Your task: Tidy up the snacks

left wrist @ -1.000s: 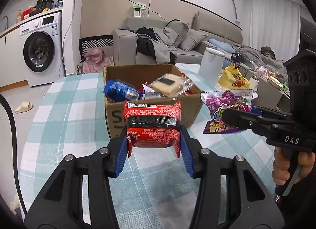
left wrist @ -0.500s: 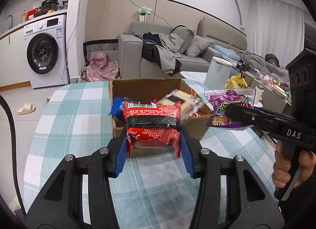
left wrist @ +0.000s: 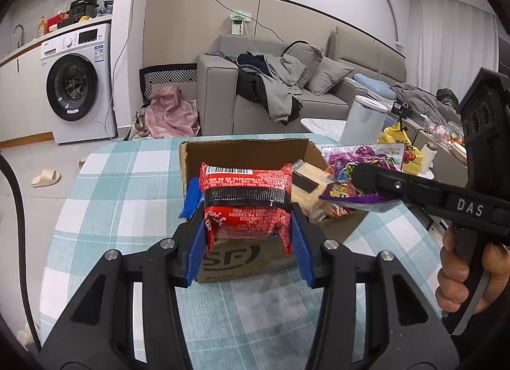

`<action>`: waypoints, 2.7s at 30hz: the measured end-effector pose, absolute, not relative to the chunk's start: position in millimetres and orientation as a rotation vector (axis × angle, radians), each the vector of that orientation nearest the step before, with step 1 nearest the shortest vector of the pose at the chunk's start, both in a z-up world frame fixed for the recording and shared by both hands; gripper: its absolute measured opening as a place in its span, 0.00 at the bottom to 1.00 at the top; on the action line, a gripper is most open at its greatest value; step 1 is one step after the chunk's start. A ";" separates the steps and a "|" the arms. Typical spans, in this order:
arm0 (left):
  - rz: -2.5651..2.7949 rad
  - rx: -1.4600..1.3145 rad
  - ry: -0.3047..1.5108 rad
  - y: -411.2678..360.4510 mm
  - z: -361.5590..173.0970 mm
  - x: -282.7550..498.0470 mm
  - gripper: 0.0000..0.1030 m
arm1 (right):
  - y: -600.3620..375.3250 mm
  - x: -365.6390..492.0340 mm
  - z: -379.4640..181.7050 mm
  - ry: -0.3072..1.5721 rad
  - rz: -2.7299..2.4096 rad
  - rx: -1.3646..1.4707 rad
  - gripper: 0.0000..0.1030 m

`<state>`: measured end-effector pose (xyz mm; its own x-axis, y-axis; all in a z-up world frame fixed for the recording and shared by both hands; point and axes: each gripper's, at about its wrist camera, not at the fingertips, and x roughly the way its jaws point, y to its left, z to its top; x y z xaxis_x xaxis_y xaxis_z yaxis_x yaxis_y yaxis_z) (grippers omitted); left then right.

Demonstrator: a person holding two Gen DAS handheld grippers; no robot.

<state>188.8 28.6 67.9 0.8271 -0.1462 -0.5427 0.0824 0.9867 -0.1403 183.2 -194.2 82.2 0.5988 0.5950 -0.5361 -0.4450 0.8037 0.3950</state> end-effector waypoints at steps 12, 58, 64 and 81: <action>-0.108 -0.093 0.601 31.2 57.2 234.8 0.43 | -174.3 220.3 80.2 0.705 0.526 0.170 0.47; -0.038 -0.065 0.453 51.2 46.8 186.7 1.00 | -193.3 194.0 67.1 0.590 0.617 0.079 0.99; -0.025 -0.100 0.429 60.2 43.5 157.4 1.00 | -202.1 163.4 62.2 0.532 0.634 0.045 0.99; -0.023 -0.081 0.390 40.9 20.4 124.1 1.00 | -210.5 120.2 36.9 0.427 0.644 0.022 1.00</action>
